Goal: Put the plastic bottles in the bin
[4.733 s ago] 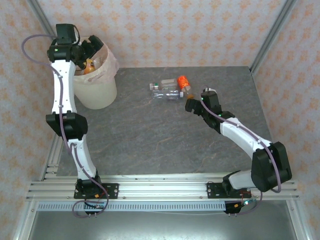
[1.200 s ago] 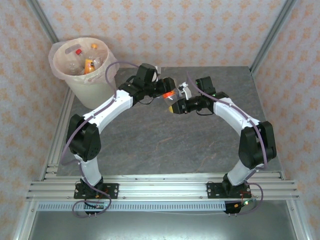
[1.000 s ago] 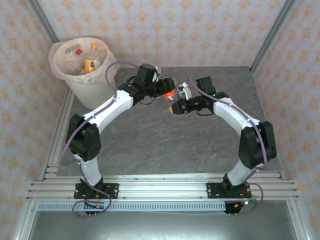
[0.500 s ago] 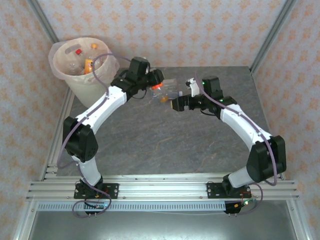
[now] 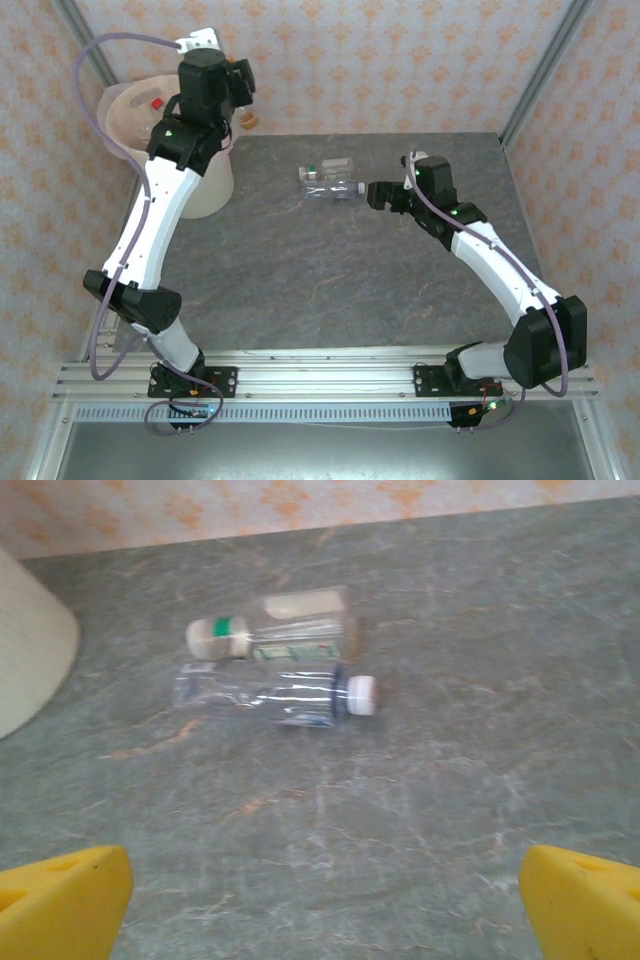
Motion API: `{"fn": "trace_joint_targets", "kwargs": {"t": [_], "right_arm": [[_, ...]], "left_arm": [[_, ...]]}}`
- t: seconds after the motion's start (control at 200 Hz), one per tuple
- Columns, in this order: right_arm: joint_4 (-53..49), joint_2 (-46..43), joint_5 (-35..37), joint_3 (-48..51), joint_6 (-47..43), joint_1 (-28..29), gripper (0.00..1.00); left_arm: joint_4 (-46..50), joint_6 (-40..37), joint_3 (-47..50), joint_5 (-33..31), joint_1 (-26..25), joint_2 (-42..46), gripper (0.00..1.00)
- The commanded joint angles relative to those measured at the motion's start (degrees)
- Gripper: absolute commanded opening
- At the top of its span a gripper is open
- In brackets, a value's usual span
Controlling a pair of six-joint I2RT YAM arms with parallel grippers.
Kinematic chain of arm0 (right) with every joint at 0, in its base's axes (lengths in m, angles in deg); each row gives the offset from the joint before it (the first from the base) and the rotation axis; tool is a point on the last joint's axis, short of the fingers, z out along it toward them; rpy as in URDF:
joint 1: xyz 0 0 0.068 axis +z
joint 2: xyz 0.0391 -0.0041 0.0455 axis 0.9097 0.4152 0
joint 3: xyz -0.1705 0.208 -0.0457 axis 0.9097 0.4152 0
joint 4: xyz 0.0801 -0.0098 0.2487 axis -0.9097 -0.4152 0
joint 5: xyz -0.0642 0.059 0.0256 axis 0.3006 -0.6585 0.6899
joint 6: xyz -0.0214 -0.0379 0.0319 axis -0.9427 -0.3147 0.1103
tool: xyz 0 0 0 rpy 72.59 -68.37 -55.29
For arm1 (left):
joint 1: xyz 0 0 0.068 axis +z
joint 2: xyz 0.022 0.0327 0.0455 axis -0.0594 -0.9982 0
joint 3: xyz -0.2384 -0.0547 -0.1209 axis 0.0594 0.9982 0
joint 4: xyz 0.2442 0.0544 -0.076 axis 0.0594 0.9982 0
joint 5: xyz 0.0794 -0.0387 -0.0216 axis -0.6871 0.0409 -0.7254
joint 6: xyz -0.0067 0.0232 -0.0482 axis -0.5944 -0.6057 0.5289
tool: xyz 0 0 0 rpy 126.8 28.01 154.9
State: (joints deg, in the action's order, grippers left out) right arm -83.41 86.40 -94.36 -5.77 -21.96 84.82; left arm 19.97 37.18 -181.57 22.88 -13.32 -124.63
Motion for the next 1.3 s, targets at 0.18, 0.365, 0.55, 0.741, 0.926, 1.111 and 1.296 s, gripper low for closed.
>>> {"fn": "trace_joint_targets", "kwargs": {"t": [0.18,0.365,0.55,0.741,0.926,1.111,1.296], "right_arm": [[2.93,-2.58,9.10,3.43,2.38,0.17,0.99],[2.38,-2.18,10.89,3.85,3.23,0.11,0.99],[1.81,-3.02,12.54,4.66,2.97,0.00,0.99],[1.28,-3.99,14.21,5.78,2.68,-0.30,0.99],[1.05,-4.13,15.31,6.07,3.39,-0.63,0.99],[1.51,-4.03,15.76,5.90,4.00,-0.67,0.99],[1.72,-4.26,15.24,6.15,4.73,-0.64,0.99]], "left_arm": [[-9.60,-16.66,0.83,-17.22,5.95,0.76,0.54],[-20.80,-19.78,5.07,-17.51,12.09,-0.75,0.54],[-19.00,-20.43,0.36,-14.53,18.73,-6.83,0.54],[-17.47,-23.42,-3.86,-8.84,23.46,-13.05,0.54],[-7.14,-21.50,-12.25,-4.45,27.38,-21.06,0.60],[1.27,-19.97,-20.01,0.78,28.23,-27.64,0.80],[3.97,-16.72,-25.57,3.39,28.22,-28.90,0.86]]}}
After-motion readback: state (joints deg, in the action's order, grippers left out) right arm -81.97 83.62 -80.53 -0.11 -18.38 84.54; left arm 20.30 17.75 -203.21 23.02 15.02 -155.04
